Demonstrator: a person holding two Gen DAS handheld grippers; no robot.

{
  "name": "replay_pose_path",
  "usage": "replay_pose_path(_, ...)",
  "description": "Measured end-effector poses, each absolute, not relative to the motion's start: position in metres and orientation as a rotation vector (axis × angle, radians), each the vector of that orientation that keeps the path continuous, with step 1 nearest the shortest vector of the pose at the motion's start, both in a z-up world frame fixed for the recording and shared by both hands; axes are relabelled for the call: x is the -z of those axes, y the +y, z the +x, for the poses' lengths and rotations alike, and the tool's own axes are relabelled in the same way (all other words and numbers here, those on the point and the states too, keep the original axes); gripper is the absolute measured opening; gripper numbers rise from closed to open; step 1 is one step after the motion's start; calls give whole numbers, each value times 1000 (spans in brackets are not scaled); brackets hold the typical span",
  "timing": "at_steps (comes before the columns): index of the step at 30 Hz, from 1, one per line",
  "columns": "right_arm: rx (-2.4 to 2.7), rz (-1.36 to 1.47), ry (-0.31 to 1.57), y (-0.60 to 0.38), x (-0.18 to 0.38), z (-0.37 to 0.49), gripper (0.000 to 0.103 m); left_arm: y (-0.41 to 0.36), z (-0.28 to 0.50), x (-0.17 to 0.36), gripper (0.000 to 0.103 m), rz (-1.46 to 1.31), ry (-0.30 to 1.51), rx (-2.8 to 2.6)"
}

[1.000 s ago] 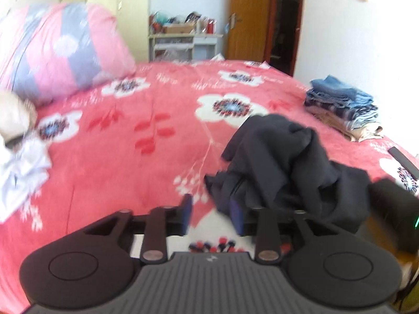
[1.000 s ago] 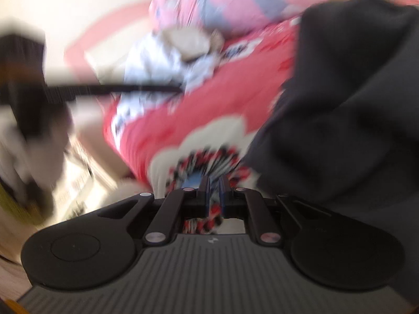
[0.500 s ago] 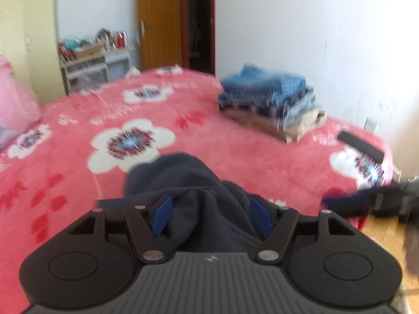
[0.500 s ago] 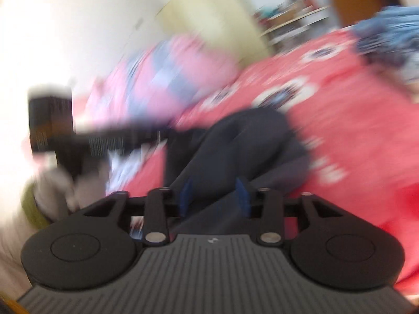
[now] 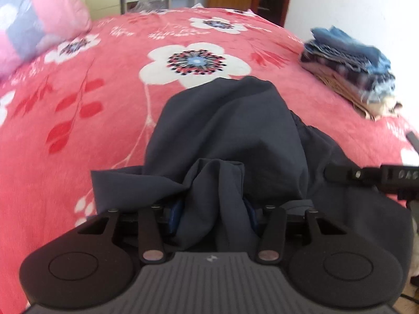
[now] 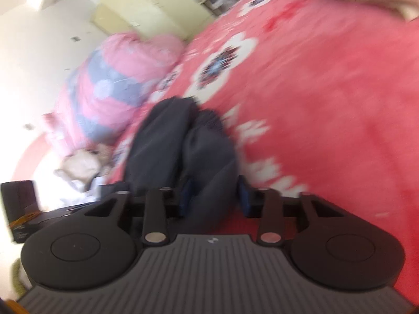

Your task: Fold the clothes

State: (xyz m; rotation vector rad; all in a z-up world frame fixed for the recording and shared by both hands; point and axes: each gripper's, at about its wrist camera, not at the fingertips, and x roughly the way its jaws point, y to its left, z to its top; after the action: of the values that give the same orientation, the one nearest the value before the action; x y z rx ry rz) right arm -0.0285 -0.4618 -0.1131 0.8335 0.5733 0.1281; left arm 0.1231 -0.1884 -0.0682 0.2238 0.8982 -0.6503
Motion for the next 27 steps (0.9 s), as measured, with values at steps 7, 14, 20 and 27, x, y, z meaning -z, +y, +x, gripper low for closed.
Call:
replay_pose_path(7,-277,771,377,-420,60,-43,2,-143,117,64,49,99,899,646)
replay_pose_path(14,-577,517,350,-311,5,-40,2,-53,92,42,48,-74,850,601)
replay_pose_path(20,-736,308,451,-213,17,-37,2,33,56,5,55,-185,728,601)
replay_pose_path(27,-670,-40,567,-127,61,-45,11,47,28,-1,62,-77,675,658)
